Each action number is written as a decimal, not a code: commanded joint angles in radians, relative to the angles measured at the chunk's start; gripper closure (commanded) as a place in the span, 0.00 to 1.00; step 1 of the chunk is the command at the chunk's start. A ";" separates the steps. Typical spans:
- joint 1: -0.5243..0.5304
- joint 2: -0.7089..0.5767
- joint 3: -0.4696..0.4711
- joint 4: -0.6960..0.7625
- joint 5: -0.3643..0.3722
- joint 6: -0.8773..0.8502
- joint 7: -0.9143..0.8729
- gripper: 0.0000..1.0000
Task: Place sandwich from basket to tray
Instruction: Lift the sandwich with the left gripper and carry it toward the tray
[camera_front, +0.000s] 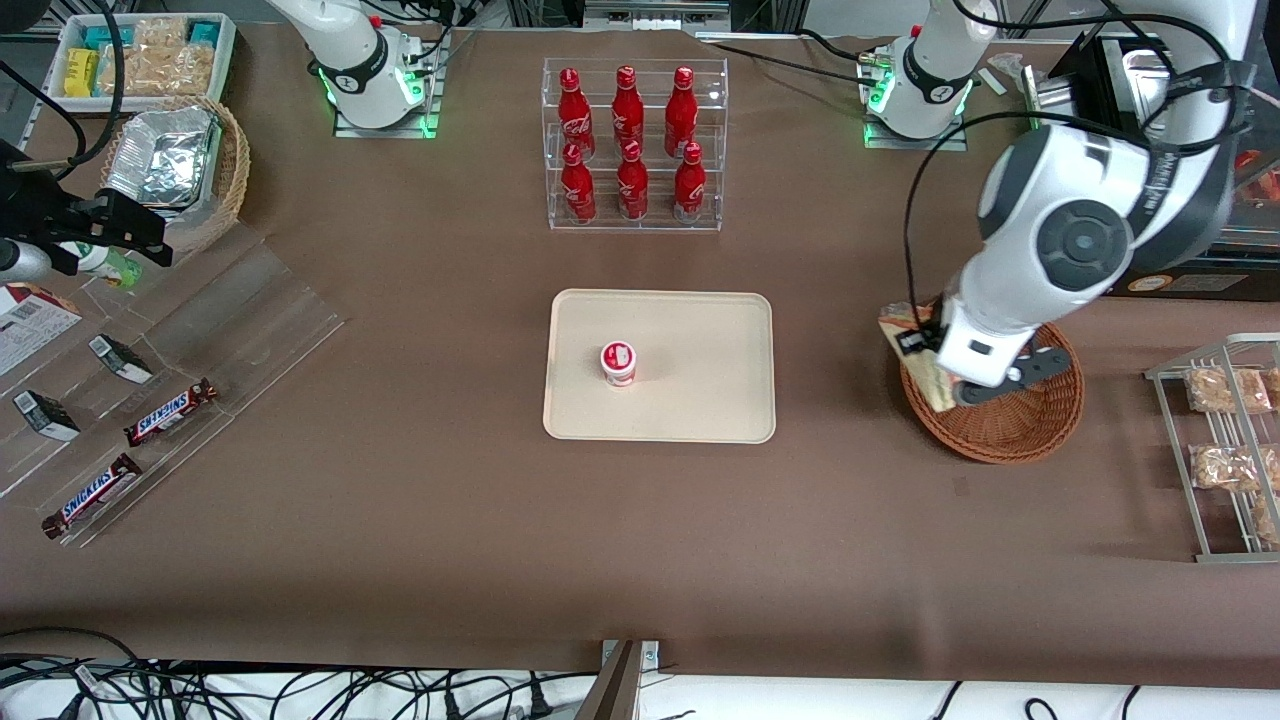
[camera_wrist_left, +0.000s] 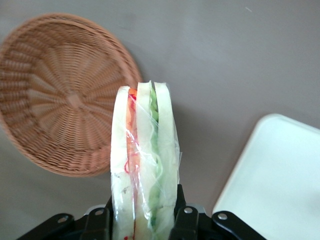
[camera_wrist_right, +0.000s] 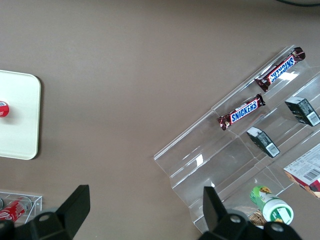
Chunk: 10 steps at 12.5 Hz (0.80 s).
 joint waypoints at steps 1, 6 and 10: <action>-0.008 0.048 -0.092 0.020 0.030 0.047 0.002 0.57; -0.208 0.168 -0.102 0.012 0.131 0.204 -0.095 0.57; -0.307 0.292 -0.100 0.018 0.315 0.323 -0.242 0.57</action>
